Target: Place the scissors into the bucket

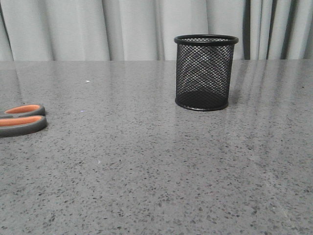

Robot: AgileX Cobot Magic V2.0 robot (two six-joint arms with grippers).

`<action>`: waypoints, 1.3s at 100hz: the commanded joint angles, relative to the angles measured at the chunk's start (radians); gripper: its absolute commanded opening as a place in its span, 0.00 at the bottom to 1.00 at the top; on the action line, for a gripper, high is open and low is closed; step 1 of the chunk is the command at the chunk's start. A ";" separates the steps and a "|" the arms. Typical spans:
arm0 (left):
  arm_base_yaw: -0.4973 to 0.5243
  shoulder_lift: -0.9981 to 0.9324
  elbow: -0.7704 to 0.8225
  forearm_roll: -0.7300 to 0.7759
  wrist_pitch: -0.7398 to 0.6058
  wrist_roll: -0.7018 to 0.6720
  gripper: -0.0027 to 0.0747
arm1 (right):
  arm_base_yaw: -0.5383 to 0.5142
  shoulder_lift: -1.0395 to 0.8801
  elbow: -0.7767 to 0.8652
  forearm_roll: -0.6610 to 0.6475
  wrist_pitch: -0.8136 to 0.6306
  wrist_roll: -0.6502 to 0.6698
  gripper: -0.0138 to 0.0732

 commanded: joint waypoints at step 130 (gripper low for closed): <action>-0.009 0.596 -0.409 -0.025 0.380 0.915 0.53 | -0.006 0.004 -0.049 0.014 -0.019 -0.028 0.62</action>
